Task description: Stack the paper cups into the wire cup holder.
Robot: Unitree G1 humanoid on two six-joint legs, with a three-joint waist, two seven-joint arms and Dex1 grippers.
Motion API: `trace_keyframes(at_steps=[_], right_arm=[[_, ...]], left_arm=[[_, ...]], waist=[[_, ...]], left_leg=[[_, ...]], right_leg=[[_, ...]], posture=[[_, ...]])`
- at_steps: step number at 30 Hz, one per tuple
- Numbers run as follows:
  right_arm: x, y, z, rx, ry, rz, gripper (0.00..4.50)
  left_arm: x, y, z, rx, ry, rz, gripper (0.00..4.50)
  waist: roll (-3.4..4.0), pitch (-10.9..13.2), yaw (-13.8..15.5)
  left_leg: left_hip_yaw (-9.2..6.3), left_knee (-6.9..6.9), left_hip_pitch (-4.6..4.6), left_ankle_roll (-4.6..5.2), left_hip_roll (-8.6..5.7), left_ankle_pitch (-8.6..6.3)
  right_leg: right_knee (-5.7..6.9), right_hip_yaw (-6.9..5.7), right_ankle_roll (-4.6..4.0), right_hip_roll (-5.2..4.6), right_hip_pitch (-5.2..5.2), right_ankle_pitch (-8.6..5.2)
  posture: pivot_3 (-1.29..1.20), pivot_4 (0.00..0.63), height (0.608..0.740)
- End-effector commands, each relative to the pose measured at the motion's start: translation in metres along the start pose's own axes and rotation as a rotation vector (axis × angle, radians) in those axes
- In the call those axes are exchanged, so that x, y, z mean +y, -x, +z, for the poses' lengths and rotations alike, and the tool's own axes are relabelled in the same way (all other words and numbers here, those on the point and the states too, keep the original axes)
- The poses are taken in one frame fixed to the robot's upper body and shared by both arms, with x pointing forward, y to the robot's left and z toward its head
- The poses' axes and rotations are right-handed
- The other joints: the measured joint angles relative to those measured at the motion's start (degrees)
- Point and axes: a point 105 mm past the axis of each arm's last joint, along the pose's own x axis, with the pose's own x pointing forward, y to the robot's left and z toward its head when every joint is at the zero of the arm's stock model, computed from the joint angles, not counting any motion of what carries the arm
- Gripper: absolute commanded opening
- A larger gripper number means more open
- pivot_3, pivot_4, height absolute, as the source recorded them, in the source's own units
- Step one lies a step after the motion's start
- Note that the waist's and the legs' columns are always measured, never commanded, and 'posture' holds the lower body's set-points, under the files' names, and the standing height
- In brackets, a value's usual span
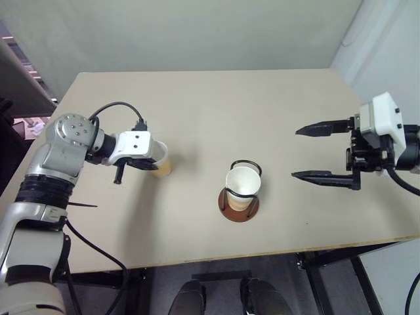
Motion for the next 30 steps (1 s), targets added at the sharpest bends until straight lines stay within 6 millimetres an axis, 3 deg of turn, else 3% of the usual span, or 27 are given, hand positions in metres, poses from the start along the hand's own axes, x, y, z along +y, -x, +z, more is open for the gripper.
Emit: trace_keyframes(at_steps=[1,6,8,12,19,26,30], right_arm=[[0.0,0.001,0.009,-0.012,0.051,0.002,4.5],[-0.001,0.002,0.009,-0.017,0.049,-0.007,4.5],[-0.002,0.005,0.01,-0.024,0.045,-0.011,4.5],[0.009,0.014,0.024,-0.107,0.02,0.027,4.5],[0.017,0.019,0.042,-0.182,0.02,-0.016,4.5],[0.024,0.02,0.045,-0.136,0.05,-0.097,4.5],[0.028,0.021,0.043,-0.12,0.042,-0.143,4.5]], left_arm=[[0.008,0.011,0.007,-0.007,-0.026,0.034,0.05],[0.009,0.021,0.022,-0.057,-0.062,0.006,0.05],[0.01,0.028,0.046,-0.145,-0.122,-0.018,0.05],[0.012,0.044,0.117,-0.397,-0.262,-0.062,0.05],[-0.002,0.052,0.191,-0.603,-0.469,-0.247,0.05],[-0.013,0.032,0.21,-0.605,-0.606,-0.376,0.05],[-0.017,0.011,0.21,-0.551,-0.68,-0.425,0.05]], waist=[[0.0,0.0,0.0],[0.0,0.0,0.11],[-0.01,0.01,0.2],[-0.06,0.03,0.73],[-0.04,0.03,0.7],[0.0,0.03,0.67],[0.0,0.04,0.91]], left_leg=[[0.0,0.02,0.0,0.0,0.0,0.0],[0.0,0.06,0.0,0.0,0.0,0.0],[0.0,0.05,-0.01,0.0,0.0,0.0],[0.0,0.07,-0.13,0.0,-0.01,0.0],[0.13,0.03,-0.03,0.01,0.0,-0.01],[0.12,0.07,0.03,0.02,0.02,-0.01],[0.13,0.12,0.0,0.04,0.01,-0.02]], right_leg=[[0.0,0.0,0.0,0.0,0.01,0.0],[0.0,0.0,0.01,-0.01,0.03,0.01],[0.0,0.0,0.01,-0.01,0.03,0.01],[-0.08,-0.01,0.05,-0.01,0.03,0.03],[-0.08,0.06,0.11,-0.05,0.06,0.01],[-0.1,0.08,0.17,-0.07,0.17,0.03],[-0.14,0.09,0.27,-0.07,0.22,0.04]], posture=[[0.0,0.15,0.74],[0.0,0.15,0.74],[0.0,0.15,0.74],[0.0,0.15,0.74],[0.0,0.15,0.74],[0.0,0.15,0.74],[0.0,0.15,0.74]])
